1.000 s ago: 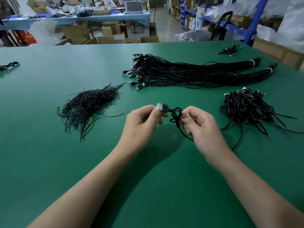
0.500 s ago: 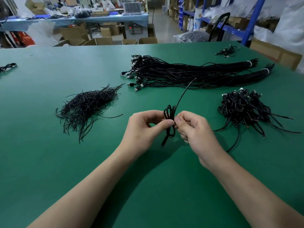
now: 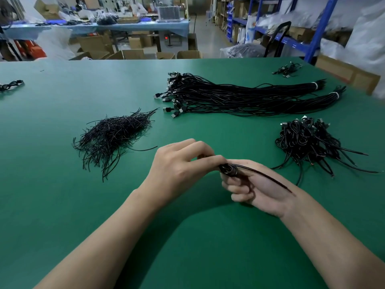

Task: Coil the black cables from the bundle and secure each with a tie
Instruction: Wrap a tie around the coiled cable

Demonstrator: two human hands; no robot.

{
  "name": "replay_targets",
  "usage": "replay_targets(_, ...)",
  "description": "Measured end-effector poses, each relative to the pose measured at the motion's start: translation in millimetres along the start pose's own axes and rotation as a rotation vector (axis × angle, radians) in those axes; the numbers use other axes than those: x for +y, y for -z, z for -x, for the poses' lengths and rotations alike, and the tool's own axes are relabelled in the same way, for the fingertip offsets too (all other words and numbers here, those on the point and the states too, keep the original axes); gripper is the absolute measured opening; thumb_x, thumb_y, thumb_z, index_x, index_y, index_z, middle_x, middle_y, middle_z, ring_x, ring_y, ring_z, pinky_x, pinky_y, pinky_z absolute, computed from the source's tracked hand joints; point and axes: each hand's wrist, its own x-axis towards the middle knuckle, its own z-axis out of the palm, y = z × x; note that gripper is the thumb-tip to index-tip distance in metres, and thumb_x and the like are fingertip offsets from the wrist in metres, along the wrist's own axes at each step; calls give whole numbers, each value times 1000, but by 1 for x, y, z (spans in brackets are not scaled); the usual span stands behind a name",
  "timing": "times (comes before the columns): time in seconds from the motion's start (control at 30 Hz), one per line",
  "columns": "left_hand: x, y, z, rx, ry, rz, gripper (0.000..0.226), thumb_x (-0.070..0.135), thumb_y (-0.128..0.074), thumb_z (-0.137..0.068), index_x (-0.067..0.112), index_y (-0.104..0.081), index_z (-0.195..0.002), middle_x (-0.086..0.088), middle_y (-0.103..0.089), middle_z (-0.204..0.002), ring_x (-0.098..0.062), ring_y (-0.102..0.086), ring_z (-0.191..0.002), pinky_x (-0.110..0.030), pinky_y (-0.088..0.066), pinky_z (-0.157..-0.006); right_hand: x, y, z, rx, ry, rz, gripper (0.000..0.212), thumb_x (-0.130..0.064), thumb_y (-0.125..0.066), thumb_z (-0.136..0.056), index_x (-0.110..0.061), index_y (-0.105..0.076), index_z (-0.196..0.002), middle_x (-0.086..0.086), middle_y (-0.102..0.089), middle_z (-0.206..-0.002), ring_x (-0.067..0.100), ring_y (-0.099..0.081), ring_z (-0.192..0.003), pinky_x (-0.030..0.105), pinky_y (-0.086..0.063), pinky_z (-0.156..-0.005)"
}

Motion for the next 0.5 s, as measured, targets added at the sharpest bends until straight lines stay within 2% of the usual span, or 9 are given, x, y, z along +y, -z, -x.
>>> replay_targets(0.03, 0, 1, 1, -2, 9, 23, 15, 10, -74, -94, 21, -81, -100, 2, -68, -86, -14, -53, -67, -29, -45, -54, -2, 2, 1, -16, -12, 55, 26, -40, -60, -96, -17, -58, -83, 1, -44, -69, 8, -36, -53, 18, -24, -42)
replay_targets(0.1, 1, 0, 2, -18, 6, 55, 18, 8, -73, -94, 22, -81, -103, 2, -70, -90, -14, -56, -72, -24, -46, -61, -7, 6, 5, -12, -26, 166, 45, -61, -52, -95, -17, -63, -99, 3, -59, -81, 13, -52, -64, 21, -37, -47)
replay_targets(0.13, 1, -3, 0, -26, 3, 58, 19, 8, -73, -94, 22, -81, -104, 2, -71, -93, -14, -59, -74, -23, -47, -64, -11, 7, 6, 13, -10, 216, 49, -65, -53, -92, -19, -69, -101, 3, -65, -86, 14, -57, -69, 23, -42, -51)
replay_targets(0.23, 2, -13, -5, -55, 29, 76, 18, 10, -70, -96, 23, -81, -104, 5, -74, -101, -16, -65, -82, -27, -53, -69, -22, 5, 7, 184, 96, 374, 39, -53, -67, -85, -19, -77, -103, 4, -74, -94, 13, -65, -79, 26, -50, -58)
replay_targets(0.3, -1, -20, -7, -111, 125, 187, 20, 12, -67, -98, 22, -78, -112, 7, -73, -109, -14, -66, -92, -27, -54, -78, -32, 6, 7, 326, 134, 427, 40, -45, -70, -85, -11, -75, -104, 5, -76, -93, 11, -66, -75, 25, -51, -55)
replay_targets(0.37, -7, -27, -8, -170, 278, 260, 25, 15, -67, -97, 24, -74, -120, 10, -73, -113, -10, -66, -101, -28, -54, -86, -47, 14, 10, 472, 156, 529, 31, -39, -69, -91, -9, -74, -97, 2, -77, -85, 8, -65, -66, 24, -51, -51)
replay_targets(0.43, -20, -36, -11, -239, 456, 229, 27, 18, -66, -97, 26, -73, -121, 11, -71, -116, -9, -65, -105, -33, -54, -88, -68, 29, 16, 661, 166, 803, 28, -40, -68, -93, -13, -74, -88, -4, -73, -68, 6, -63, -55, 25, -48, -48)
replay_targets(0.5, -41, -48, -16, -327, 623, 155, 27, 21, -63, -97, 25, -72, -122, 8, -69, -121, -12, -64, -109, -36, -53, -92, -89, 51, 21, 859, 138, 1208, 38, -44, -66, -93, -9, -74, -83, 6, -70, -64, 22, -66, -58, 27, -44, -54)
